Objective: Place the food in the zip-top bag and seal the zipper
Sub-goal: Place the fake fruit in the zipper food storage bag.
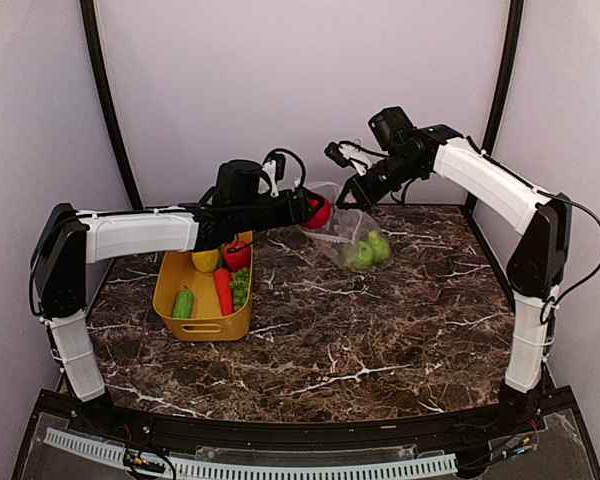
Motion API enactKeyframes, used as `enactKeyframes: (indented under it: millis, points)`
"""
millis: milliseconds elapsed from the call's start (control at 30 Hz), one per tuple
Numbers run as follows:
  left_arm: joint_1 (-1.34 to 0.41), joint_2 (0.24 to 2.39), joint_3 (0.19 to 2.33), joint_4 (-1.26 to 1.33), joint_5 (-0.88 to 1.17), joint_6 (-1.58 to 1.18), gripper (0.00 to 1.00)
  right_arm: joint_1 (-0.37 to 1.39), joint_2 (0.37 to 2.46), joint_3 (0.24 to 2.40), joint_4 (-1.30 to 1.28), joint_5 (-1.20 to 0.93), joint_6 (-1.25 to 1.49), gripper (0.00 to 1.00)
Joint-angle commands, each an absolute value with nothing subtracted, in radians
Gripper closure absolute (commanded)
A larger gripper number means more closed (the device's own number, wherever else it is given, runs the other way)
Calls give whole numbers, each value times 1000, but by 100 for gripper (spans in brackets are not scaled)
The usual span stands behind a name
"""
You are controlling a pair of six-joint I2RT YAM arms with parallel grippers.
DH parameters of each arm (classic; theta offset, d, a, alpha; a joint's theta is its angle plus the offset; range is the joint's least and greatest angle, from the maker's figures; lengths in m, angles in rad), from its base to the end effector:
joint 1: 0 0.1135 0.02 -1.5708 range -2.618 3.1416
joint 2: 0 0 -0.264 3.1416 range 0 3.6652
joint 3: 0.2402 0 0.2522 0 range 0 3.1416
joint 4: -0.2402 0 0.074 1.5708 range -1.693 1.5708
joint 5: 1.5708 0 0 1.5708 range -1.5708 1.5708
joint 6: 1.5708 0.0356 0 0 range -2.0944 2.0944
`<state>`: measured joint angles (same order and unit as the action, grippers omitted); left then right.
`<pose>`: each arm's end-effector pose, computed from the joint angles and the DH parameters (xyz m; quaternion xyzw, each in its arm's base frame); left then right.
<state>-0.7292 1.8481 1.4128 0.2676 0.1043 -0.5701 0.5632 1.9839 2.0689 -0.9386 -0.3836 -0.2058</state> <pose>0.3313 -0.3010 0.3003 0.0942 0.7577 -0.4216 0.4891 0.3610 0.2437 0.3552 -0.4068 0.8270 0.2369 0.3073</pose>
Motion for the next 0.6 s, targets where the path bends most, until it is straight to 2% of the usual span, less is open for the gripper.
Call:
enactKeyframes:
  millis: [0, 133, 400, 567]
  points:
    - [-733, 1874, 1494, 185, 54, -608, 50, 579, 1931, 2074, -915, -383, -201, 100]
    - [-733, 1897, 1531, 191, 74, -620, 48, 591, 1924, 2077, -910, -387, -208, 100]
    - [-733, 1921, 1595, 145, 107, -638, 15, 602, 1927, 2083, -910, -361, -215, 100]
    - [-732, 1910, 1593, 138, 109, -639, 8, 601, 1925, 2089, -910, -339, -213, 100]
